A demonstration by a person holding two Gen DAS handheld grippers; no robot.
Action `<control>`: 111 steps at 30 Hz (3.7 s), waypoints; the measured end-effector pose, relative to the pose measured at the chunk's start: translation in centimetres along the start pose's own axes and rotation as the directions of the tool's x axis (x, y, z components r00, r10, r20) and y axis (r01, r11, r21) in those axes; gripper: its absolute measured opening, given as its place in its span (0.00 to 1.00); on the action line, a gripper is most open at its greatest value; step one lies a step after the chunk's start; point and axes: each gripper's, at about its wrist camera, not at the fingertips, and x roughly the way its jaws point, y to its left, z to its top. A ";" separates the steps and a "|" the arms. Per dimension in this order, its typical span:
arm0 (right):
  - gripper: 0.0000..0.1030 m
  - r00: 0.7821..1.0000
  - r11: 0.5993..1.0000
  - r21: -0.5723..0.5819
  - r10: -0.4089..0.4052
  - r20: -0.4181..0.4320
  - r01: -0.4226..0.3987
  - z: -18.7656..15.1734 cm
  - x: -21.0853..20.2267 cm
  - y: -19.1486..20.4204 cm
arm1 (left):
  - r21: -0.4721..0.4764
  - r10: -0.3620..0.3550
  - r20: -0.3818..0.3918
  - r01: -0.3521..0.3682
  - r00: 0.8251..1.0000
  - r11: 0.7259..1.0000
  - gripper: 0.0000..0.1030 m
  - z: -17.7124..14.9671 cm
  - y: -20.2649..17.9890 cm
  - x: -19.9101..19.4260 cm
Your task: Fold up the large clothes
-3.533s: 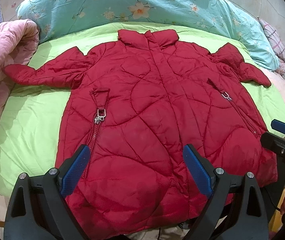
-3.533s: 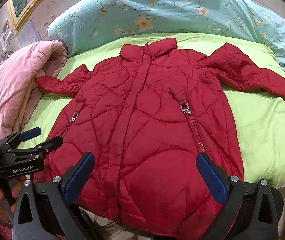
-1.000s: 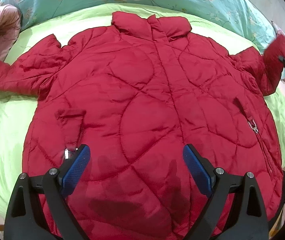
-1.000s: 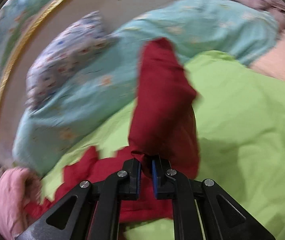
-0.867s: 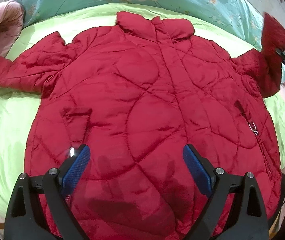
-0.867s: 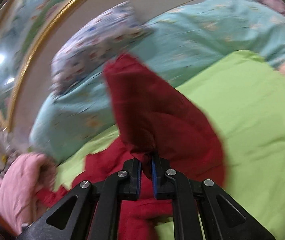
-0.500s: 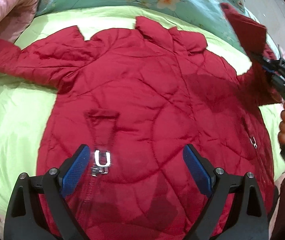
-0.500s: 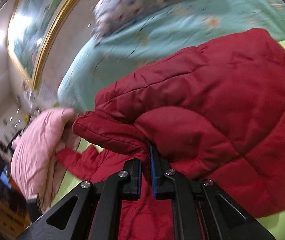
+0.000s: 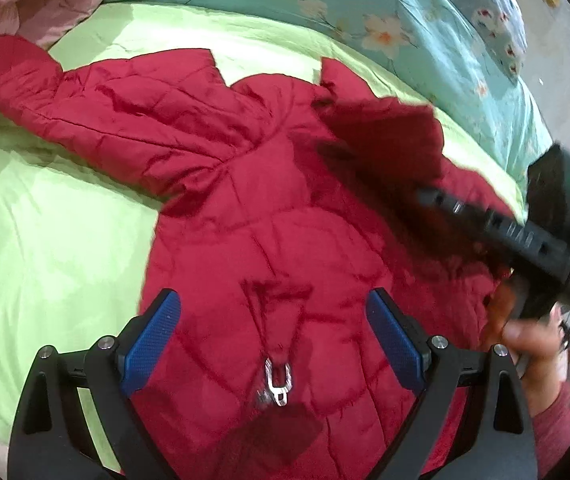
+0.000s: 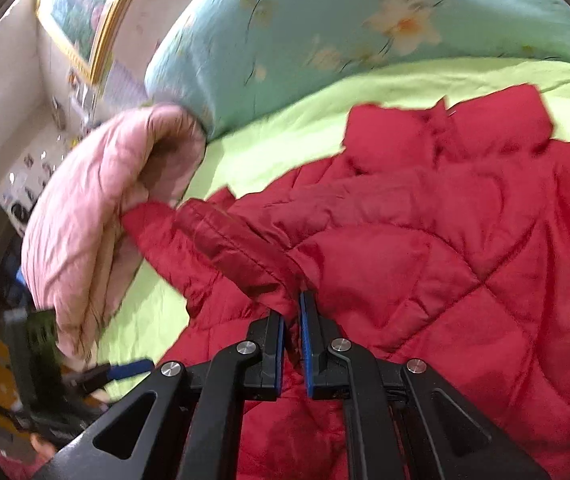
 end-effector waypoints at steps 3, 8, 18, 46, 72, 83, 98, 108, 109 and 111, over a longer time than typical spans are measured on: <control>0.07 1.000 1.000 -0.012 -0.008 -0.030 0.008 -0.4 2.2 0.5 | -0.043 -0.042 -0.017 0.041 0.999 0.998 0.92 1.1 1.2 0.7; 0.13 0.998 0.998 -0.060 -0.036 -0.060 0.032 -1.0 4.4 1.2 | -0.057 -0.107 -0.035 0.105 0.994 0.993 0.92 3.2 1.2 1.9; 0.38 0.995 0.995 -0.097 -0.034 -0.090 0.026 -2.2 4.3 1.4 | -0.110 -0.277 -0.124 0.264 0.953 0.958 0.92 7.7 -0.4 7.3; 0.46 0.840 0.843 0.044 -0.538 0.069 0.536 0.2 -8.3 -9.2 | 0.185 0.014 -0.097 0.005 0.995 0.983 0.18 8.0 -1.3 7.2; 0.46 0.844 0.844 0.073 -0.535 0.047 0.531 -1.9 -8.6 -9.1 | 0.143 -0.011 -0.007 0.012 1.000 0.990 0.44 4.9 1.3 4.3; 0.48 0.899 0.899 0.046 -0.437 0.043 0.435 -3.5 -9.6 -5.4 | -0.015 0.024 0.085 -0.023 0.996 1.000 0.44 4.6 6.0 0.4; 0.49 0.926 0.925 0.042 -0.378 0.013 0.377 -5.6 -8.8 -3.7 | -0.231 0.134 0.140 -0.099 0.981 0.968 0.44 6.0 14.4 -1.0; 0.49 0.929 0.929 0.045 -0.369 -0.002 0.369 -6.3 -8.6 -3.5 | -0.296 0.168 0.146 -0.119 0.975 0.948 0.44 6.8 17.7 -0.7; 0.49 0.930 0.930 0.043 -0.367 -0.003 0.366 -6.3 -8.6 -3.4 | -0.302 0.179 0.147 -0.128 0.973 0.945 0.44 7.1 18.1 -0.7; 0.49 0.932 0.931 0.037 -0.364 -0.005 0.364 -6.4 -8.6 -3.2 | -0.316 0.206 0.146 -0.151 0.968 0.937 0.44 7.9 18.9 -0.5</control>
